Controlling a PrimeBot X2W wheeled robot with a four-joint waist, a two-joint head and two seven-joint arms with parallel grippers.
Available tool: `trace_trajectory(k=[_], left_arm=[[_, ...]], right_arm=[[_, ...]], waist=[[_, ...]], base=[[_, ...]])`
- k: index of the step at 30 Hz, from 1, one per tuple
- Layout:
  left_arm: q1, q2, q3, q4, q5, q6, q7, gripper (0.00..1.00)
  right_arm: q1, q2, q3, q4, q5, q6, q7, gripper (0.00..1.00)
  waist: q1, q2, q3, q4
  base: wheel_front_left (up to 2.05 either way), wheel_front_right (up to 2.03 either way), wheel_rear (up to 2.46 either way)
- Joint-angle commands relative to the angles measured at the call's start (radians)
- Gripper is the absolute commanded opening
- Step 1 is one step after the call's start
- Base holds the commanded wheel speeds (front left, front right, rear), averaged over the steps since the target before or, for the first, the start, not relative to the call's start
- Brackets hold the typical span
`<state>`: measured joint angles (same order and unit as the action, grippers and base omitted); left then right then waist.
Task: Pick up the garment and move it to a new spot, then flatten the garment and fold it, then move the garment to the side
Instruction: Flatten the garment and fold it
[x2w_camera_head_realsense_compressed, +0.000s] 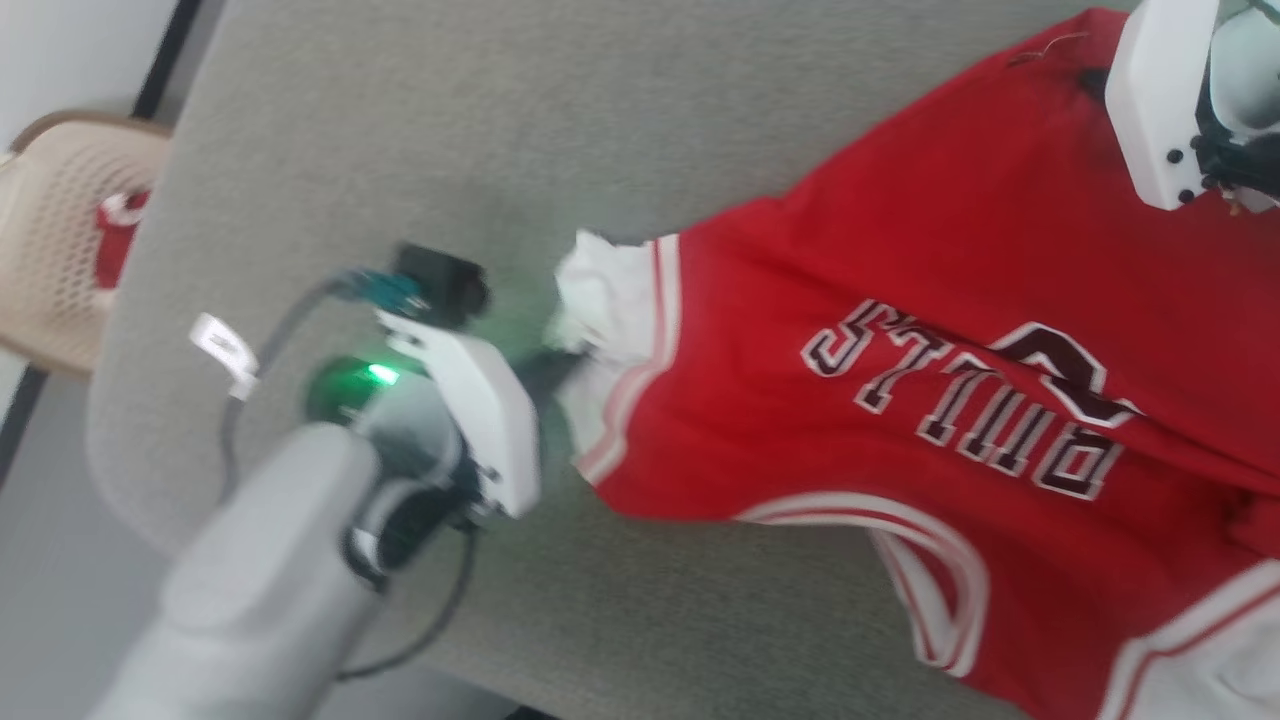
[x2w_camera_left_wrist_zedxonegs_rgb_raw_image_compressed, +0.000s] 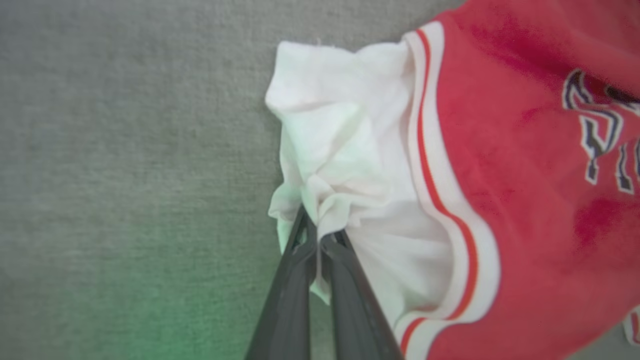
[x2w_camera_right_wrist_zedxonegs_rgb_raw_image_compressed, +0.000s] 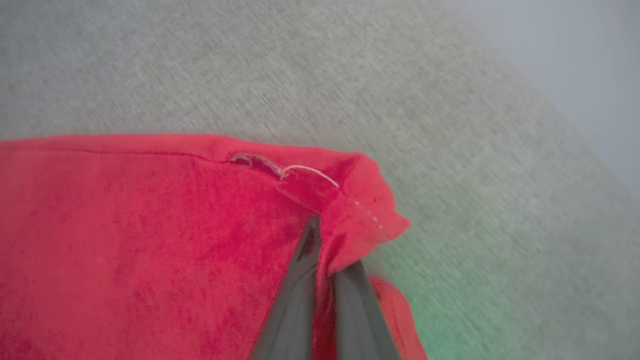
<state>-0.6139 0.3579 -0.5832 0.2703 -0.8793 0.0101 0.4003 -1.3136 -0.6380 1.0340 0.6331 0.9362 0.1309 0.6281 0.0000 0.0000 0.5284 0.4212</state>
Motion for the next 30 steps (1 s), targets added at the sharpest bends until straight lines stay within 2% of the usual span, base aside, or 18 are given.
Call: trace_trajectory(k=[1,10,20,30], left_arm=[[-0.025,0.034,0.021,0.013,0.009,0.027,0.012,0.00],[-0.146,0.146,0.082,-0.067,0.043,0.065,0.069,0.00],[-0.384,0.254,0.123,-0.058,0.097,0.052,0.150,0.00],[-0.576,0.280,0.115,0.012,0.127,0.024,0.222,0.00]], right_arm=[[0.007,-0.022,0.017,0.000,0.011,0.000,-0.023,0.00],[-0.033,-0.041,0.045,-0.064,0.058,0.000,-0.132,0.00],[-0.065,-0.070,0.027,-0.140,0.071,0.000,-0.244,0.00],[-0.074,-0.083,-0.039,-0.229,0.051,0.000,-0.281,0.00]], waist=[[0.0000,0.0000,-0.032,-0.040],[0.0000,0.0000,-0.101,-0.142],[0.0000,0.0000,-0.191,-0.262],[0.0000,0.0000,-0.284,-0.357]], base=[[0.00,0.00,0.00],[0.00,0.00,0.00],[0.00,0.00,0.00],[0.00,0.00,0.00]])
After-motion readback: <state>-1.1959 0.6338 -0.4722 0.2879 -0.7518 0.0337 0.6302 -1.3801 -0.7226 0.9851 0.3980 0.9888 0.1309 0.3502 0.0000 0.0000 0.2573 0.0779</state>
